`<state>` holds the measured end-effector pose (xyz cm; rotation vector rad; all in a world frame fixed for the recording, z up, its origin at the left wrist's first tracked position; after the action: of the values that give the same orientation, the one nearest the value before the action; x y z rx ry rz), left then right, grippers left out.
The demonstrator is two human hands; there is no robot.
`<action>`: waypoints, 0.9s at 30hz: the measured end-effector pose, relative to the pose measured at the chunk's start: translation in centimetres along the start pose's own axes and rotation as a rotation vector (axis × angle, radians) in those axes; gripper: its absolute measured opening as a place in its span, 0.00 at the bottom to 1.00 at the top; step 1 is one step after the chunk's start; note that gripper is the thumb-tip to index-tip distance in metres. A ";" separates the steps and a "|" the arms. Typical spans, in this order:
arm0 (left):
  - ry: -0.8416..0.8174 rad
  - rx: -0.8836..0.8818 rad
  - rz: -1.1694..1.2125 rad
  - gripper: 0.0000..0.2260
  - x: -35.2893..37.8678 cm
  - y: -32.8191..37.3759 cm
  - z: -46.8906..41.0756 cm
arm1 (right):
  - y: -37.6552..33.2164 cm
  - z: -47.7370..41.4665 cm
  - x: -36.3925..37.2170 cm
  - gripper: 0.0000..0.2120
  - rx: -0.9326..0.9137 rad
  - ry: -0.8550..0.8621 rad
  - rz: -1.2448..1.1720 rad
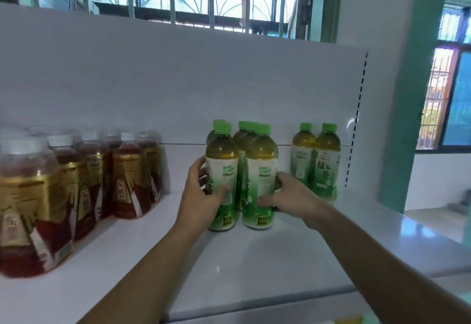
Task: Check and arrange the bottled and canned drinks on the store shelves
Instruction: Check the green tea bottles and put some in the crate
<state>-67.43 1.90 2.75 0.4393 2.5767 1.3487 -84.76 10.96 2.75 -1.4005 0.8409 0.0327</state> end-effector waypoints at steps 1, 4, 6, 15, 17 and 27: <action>0.000 -0.003 0.011 0.32 0.0 -0.1 0.0 | -0.3 0.0 0.5 0.23 -0.001 0.019 0.004; -0.003 0.006 0.036 0.32 0.2 -0.3 0.1 | -0.9 0.1 1.2 0.26 -0.005 0.107 0.104; -0.012 0.018 0.039 0.32 0.3 -0.3 0.1 | -1.0 0.3 1.4 0.28 0.008 0.151 0.135; -0.012 0.069 -0.077 0.34 0.6 0.0 -0.1 | 0.1 0.8 0.9 0.31 0.009 0.178 0.108; 0.027 0.075 -0.173 0.36 0.3 0.3 -0.1 | 0.7 0.7 -0.3 0.34 0.013 0.170 0.090; -0.348 0.355 -0.312 0.15 10.4 8.0 2.4 | 4.4 -1.9 -16.1 0.21 -0.087 0.461 0.076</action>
<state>-75.06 11.69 7.62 0.2775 2.4547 0.6489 -99.41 17.49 7.74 -1.4808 1.2861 -0.2051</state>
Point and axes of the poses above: each hand's wrist, its own z-axis away from the middle knuckle, its own x-axis out of the palm, y = z × x, the point moved 9 cm from there along -z, towards the middle knuckle, and after that the axes turned 7 degrees about x, right-handed, at the moved point
